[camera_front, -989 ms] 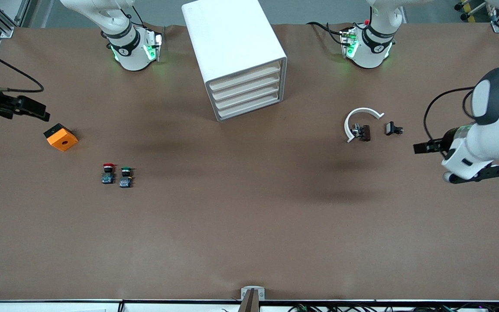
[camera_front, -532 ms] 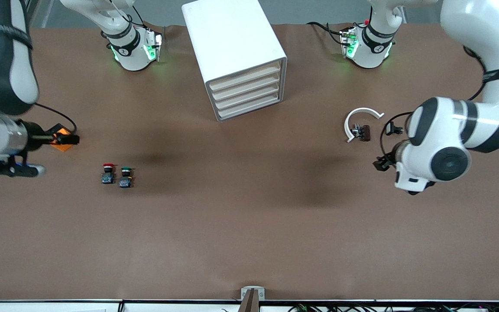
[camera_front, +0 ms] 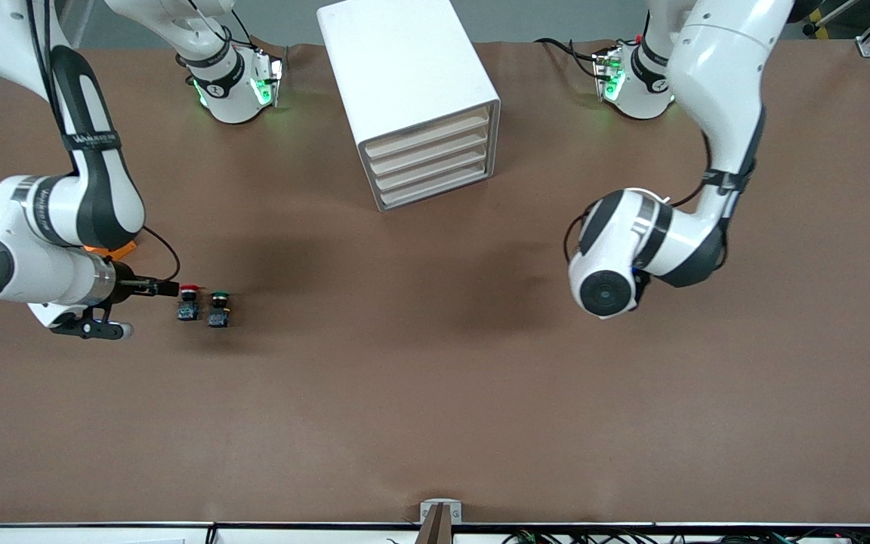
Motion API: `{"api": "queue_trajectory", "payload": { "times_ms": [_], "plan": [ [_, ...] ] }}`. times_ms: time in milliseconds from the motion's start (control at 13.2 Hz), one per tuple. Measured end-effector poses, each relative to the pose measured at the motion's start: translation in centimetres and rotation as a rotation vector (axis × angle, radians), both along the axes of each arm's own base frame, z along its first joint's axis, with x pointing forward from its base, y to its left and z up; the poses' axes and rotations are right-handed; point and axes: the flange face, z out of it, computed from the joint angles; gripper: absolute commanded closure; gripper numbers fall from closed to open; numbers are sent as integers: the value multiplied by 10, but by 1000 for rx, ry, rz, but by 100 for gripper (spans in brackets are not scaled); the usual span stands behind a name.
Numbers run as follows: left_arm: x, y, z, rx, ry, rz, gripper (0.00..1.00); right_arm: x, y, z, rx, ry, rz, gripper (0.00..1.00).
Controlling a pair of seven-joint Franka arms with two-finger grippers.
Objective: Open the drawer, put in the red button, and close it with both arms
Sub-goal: 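Reach the right gripper to the red button while the left gripper reaches the drawer, then grasp the red button with the right gripper while the left gripper grips the handle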
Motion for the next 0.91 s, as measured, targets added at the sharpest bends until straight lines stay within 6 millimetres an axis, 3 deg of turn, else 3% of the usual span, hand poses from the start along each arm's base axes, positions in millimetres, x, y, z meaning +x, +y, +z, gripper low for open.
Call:
{"api": "queue_trajectory", "payload": {
  "times_ms": [228,380,608,913],
  "plan": [
    [-21,-36,-24,12,110,265,0,2,-9,-38,5,-30,51,0],
    [-31,-57,-29,4,183,399,0,3,-17,-62,8,-34,80,0],
    [-37,-86,-17,-25,254,530,0,0,-19,-86,13,-7,93,0],
    [-53,-123,-9,-43,351,635,0,-3,-11,-100,18,15,106,0]
  ]
}}
